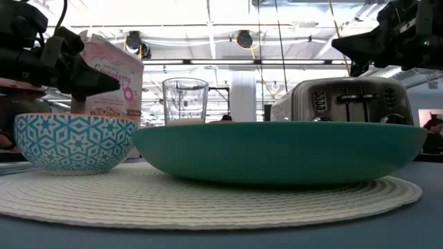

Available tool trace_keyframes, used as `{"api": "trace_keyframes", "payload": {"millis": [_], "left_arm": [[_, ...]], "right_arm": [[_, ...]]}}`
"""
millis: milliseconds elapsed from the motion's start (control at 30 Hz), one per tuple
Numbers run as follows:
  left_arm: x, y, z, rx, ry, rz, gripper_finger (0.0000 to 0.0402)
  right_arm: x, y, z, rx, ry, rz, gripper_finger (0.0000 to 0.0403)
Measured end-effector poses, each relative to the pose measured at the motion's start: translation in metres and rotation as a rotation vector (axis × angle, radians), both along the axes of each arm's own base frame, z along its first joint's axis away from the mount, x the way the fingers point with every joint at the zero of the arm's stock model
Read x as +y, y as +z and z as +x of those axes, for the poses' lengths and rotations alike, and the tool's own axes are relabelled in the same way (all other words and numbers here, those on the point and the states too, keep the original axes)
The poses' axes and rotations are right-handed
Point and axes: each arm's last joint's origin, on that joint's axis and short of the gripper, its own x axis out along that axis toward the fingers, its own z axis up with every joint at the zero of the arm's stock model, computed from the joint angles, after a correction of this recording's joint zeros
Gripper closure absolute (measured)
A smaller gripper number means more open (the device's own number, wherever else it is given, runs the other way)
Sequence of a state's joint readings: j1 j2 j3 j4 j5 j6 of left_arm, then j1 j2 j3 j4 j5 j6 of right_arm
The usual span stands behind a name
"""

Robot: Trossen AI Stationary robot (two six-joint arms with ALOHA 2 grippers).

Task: Arrange a breakfast setting
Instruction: Return to Home Position

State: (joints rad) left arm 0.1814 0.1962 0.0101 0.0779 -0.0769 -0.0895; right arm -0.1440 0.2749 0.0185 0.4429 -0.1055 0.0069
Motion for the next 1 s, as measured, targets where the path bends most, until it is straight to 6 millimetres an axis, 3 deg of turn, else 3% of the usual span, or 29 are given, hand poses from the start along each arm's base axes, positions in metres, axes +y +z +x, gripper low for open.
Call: {"api": "trace_keyframes", "payload": {"millis": [833, 1000], "left_arm": [[0.0, -0.005, -0.001, 0.059, -0.003, 0.005, 0.0307], [0.0, -0.005, -0.001, 0.07, -0.007, 0.042, 0.0307]], "right_arm": [[0.0, -0.026, 0.001, 0.267, -0.005, -0.027, 0.0401], [0.0, -0.027, 0.001, 0.279, -0.008, -0.109, 0.0401]]}}
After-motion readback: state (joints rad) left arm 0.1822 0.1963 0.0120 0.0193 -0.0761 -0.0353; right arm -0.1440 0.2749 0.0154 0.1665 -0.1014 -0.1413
